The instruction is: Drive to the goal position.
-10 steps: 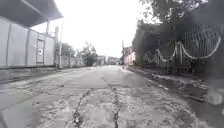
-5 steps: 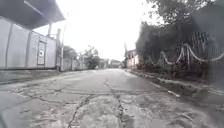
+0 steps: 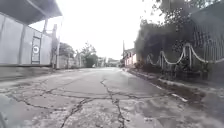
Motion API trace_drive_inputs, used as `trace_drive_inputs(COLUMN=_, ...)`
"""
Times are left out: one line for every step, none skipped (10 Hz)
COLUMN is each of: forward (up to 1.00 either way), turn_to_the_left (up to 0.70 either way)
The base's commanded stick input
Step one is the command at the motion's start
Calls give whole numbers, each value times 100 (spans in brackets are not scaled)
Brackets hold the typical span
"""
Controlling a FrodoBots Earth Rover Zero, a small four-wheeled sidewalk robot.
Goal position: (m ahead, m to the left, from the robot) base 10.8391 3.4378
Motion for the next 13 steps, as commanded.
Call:
trace_drive_inputs(forward=70, turn_to_the_left=-35)
trace_drive_inputs(forward=70, turn_to_the_left=-13)
trace_drive_inputs(forward=70, turn_to_the_left=-3)
trace_drive_inputs(forward=70, turn_to_the_left=0)
trace_drive_inputs(forward=70, turn_to_the_left=0)
trace_drive_inputs(forward=70, turn_to_the_left=0)
trace_drive_inputs(forward=70, turn_to_the_left=-1)
trace_drive_inputs(forward=70, turn_to_the_left=-6)
trace_drive_inputs(forward=70, turn_to_the_left=-16)
trace_drive_inputs(forward=70, turn_to_the_left=-28)
trace_drive_inputs(forward=70, turn_to_the_left=-35)
trace_drive_inputs(forward=70, turn_to_the_left=-28)
trace_drive_inputs(forward=70, turn_to_the_left=-12)
